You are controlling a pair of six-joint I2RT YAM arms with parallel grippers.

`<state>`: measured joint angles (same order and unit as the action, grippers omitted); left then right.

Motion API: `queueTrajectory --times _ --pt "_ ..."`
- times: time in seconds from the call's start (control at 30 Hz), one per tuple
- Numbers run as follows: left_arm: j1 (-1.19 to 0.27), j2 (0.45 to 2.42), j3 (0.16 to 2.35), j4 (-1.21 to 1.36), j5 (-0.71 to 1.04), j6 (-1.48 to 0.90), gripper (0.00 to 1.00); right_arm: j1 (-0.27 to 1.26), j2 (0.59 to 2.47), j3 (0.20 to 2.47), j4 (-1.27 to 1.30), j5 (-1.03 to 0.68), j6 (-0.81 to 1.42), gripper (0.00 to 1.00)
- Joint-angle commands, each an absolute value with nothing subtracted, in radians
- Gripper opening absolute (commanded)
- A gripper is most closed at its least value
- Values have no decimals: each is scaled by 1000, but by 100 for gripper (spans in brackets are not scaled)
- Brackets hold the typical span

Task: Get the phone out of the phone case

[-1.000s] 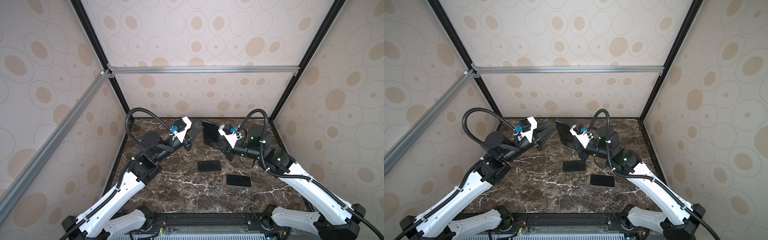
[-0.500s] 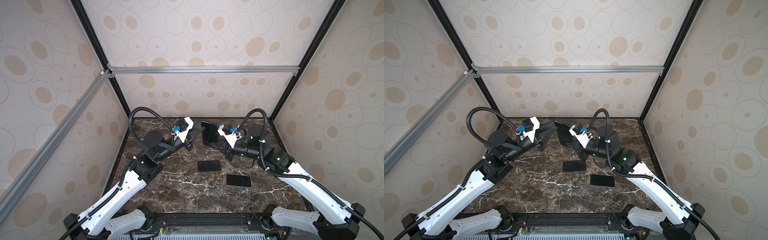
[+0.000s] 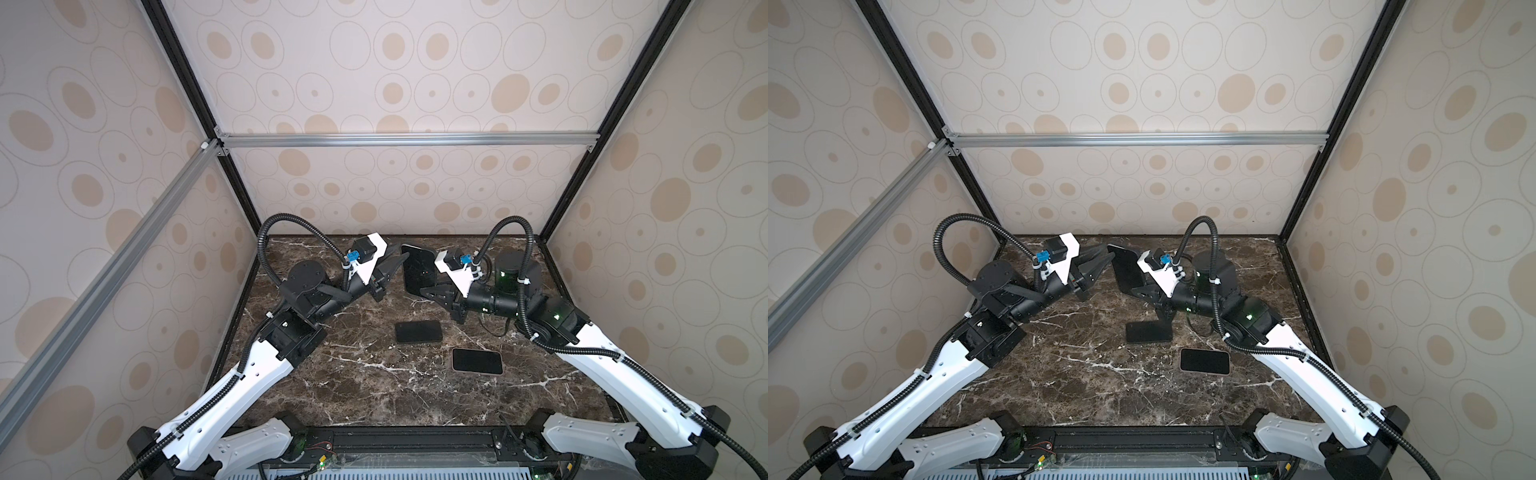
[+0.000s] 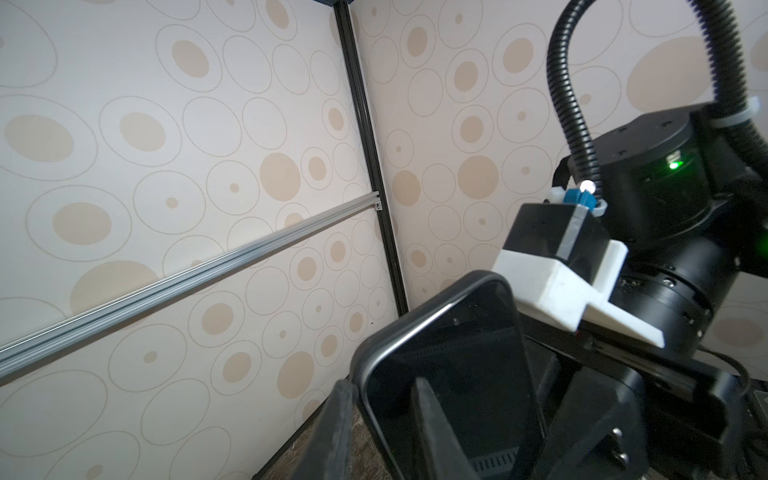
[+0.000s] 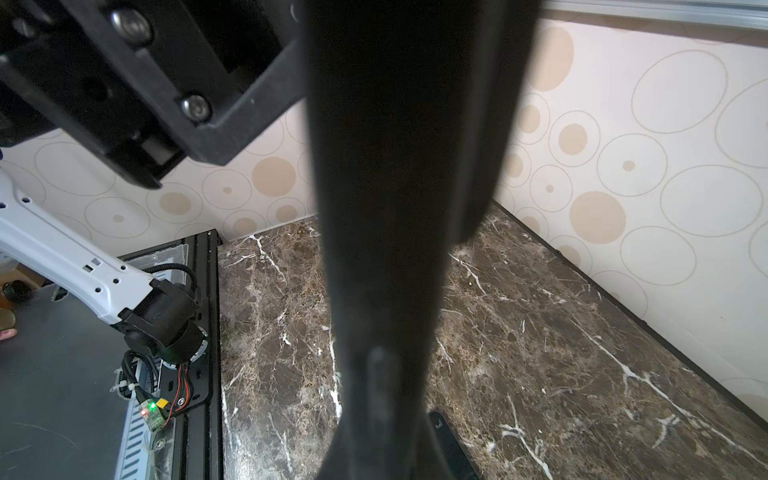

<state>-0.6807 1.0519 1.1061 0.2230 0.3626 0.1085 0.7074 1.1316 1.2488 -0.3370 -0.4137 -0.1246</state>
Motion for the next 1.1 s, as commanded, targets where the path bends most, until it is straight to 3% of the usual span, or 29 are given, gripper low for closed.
queueTrajectory --times 0.0,0.57,1.07 --pt "-689 1083 1155 184 424 129 25 724 1141 1304 -311 -473 -162 0" --pt "-700 1144 1184 72 508 130 28 766 1156 1321 -356 -512 -266 0" --pt "-698 1178 1222 26 720 115 29 772 1170 1355 -436 -607 -337 0"
